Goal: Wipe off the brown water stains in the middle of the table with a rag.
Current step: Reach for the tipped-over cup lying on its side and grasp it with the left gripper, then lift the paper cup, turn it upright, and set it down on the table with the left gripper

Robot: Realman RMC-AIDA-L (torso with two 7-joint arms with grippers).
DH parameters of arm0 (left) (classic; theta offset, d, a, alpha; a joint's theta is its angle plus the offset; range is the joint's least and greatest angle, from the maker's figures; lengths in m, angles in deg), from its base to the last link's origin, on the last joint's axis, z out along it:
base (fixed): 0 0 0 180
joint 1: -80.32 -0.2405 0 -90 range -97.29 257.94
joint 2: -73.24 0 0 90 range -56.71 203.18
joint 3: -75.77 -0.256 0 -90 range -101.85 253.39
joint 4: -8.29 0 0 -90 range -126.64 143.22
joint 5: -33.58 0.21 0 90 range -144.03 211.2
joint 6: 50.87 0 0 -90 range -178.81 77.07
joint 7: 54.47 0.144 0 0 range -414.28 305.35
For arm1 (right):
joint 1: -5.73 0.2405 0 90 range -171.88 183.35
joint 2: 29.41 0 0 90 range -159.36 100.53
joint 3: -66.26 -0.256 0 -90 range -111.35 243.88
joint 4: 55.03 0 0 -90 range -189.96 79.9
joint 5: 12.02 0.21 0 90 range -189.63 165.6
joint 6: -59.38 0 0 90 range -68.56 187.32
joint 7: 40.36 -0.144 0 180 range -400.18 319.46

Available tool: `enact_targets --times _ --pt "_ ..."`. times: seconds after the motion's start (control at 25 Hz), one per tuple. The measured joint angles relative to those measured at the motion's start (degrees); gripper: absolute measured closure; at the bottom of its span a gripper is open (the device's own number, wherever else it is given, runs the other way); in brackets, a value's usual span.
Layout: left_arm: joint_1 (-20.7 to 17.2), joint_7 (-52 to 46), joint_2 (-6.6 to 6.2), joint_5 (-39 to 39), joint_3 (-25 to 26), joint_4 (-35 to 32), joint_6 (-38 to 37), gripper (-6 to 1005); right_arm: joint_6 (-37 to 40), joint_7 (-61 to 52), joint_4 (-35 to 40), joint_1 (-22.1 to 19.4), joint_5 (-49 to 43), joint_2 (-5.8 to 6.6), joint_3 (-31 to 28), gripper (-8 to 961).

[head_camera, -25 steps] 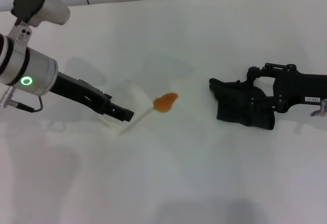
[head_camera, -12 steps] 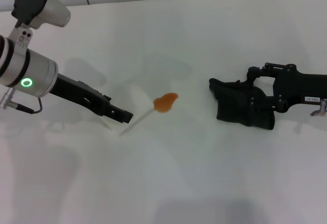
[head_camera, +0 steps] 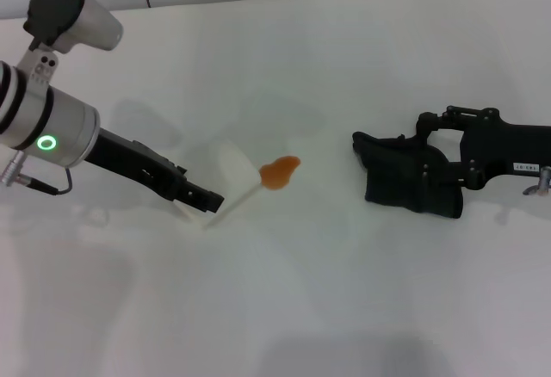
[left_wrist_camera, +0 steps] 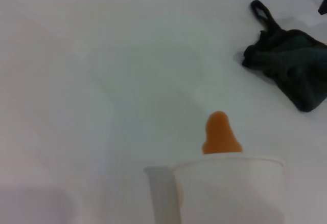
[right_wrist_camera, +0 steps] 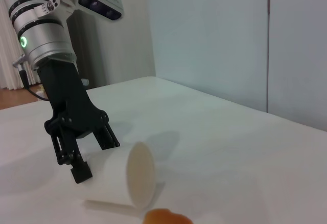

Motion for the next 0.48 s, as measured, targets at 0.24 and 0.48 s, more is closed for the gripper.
enact_targets --times 0.24,0.48 --pt "0.01 -0.07 0.0 0.18 0.01 -0.17 0.0 229 0.0 -0.1 0.0 0.0 -0.01 0.0 0.0 127" --pt "0.25 -0.24 0.0 0.5 0.0 -0.17 0.01 315 0.06 -0.21 -0.01 -0.06 -0.01 0.0 0.0 127"
